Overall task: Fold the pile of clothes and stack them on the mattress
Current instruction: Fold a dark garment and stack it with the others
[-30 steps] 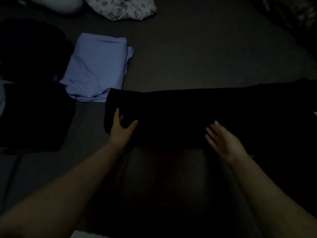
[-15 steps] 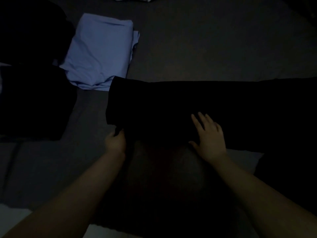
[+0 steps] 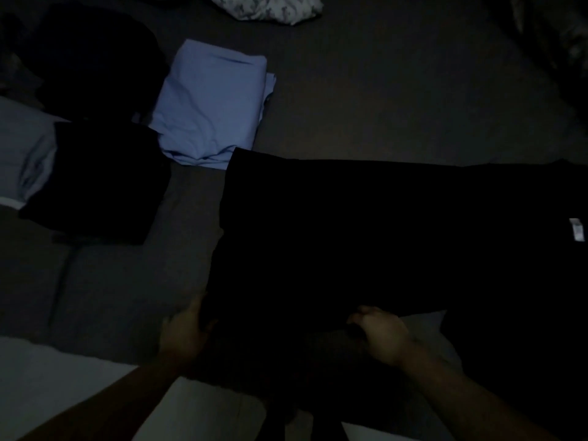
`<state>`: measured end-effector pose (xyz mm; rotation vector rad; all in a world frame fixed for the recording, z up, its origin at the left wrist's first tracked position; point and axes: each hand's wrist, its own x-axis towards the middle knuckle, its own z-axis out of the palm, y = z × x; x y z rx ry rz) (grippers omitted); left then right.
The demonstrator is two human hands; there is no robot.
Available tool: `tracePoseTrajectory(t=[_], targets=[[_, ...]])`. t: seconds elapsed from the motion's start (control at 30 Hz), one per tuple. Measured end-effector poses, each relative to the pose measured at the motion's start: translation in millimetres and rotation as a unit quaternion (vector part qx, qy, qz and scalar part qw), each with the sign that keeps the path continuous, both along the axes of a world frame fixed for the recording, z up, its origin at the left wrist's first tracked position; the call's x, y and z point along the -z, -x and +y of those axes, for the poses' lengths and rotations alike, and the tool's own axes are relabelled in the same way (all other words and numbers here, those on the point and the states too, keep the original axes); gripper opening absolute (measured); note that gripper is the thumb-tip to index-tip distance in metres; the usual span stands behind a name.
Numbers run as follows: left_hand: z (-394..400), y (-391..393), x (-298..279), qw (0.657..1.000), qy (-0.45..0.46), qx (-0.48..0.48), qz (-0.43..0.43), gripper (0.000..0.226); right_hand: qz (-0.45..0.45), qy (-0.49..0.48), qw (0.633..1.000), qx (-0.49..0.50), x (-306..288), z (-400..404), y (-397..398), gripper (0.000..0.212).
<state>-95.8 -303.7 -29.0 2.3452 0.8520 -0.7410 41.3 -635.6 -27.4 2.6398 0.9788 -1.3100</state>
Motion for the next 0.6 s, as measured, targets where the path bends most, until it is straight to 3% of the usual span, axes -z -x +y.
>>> tracePoseTrajectory(t=[0.2, 0.3, 0.43, 0.53, 0.6], targets=[[-18.7, 0.3, 19.7, 0.977, -0.1, 0.133, 0.132, 0.06, 0.021, 0.061, 0.996, 0.064, 27.0, -19.5, 16.3, 0.078], [-21.7, -6.8, 25.7, 0.966, -0.151, 0.139, 0.156, 0.055, 0.04, 0.074, 0.995, 0.05, 30.1, -23.2, 16.8, 0.074], [-38.5, -31.6, 24.2, 0.964, -0.206, 0.156, 0.064, 0.049, 0.089, 0.051, 0.991, 0.082, 16.6, -24.7, -1.4, 0.047], [-75.3, -73.9, 17.0, 0.958, -0.167, 0.235, 0.008, 0.053, 0.112, 0.001, 0.981, 0.16, 1.5, -50.3, -23.3, 0.047], [-107.2, -109.8, 10.6, 0.957, -0.142, 0.251, -0.024, 0.052, 0.074, -0.023, 0.973, 0.219, -7.4, -82.0, -45.9, 0.044]])
